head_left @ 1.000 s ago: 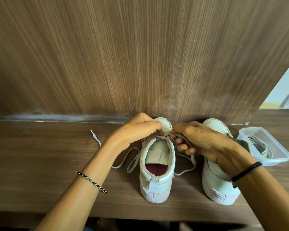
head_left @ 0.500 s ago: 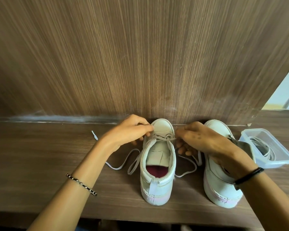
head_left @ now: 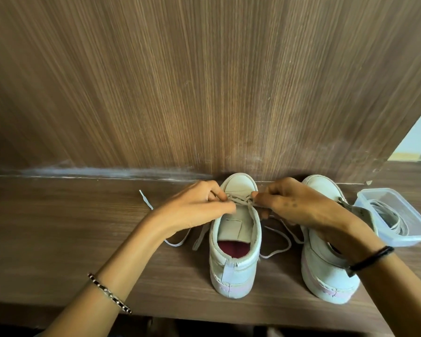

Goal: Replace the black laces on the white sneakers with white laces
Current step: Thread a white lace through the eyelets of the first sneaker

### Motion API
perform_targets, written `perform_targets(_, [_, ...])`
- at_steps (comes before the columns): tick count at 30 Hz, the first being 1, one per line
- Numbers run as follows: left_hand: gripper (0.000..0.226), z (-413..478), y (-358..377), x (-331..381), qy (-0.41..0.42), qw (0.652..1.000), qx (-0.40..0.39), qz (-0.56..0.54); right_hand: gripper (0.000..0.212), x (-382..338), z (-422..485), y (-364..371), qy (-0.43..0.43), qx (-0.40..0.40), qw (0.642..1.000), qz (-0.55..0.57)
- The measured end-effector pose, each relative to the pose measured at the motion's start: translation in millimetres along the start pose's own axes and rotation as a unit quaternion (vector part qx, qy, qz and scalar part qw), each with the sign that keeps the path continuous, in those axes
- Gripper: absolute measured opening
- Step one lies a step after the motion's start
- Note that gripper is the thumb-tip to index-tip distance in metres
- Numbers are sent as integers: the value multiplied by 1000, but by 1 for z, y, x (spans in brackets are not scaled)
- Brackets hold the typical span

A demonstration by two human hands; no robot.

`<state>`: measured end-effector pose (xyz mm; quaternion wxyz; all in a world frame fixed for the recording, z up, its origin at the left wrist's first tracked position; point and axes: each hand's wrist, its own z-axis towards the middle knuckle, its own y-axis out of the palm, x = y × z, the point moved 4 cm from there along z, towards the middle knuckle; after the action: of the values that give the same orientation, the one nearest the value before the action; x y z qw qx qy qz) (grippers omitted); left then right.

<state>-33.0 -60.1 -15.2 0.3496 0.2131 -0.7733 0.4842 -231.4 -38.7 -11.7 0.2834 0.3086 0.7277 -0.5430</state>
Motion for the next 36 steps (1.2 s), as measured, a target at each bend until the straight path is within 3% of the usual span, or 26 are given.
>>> perform_targets(3, [45, -1, -1, -5, -48, 997, 5, -60, 38, 2, 2, 1, -4, 1, 1000, 8])
perform_targets(6, [40, 5, 4, -13, -86, 992, 36, -83, 36, 3, 1, 3, -9, -1, 1000, 18])
perform_targets(11, [33, 8, 5, -11, -70, 995, 19, -73, 40, 3, 1, 4, -24, -7, 1000, -4])
perform_targets(19, [24, 7, 6, -16, -53, 980, 103, -161, 38, 3, -2, 3, -23, -29, 999, 12])
perform_targets(28, [23, 6, 4, -10, -41, 987, 112, -110, 43, 0, -3, -2, 33, -41, 998, 41])
perform_targets(36, [27, 7, 6, -13, -70, 980, 120, -140, 44, -2, -6, 3, 26, -43, 996, 76])
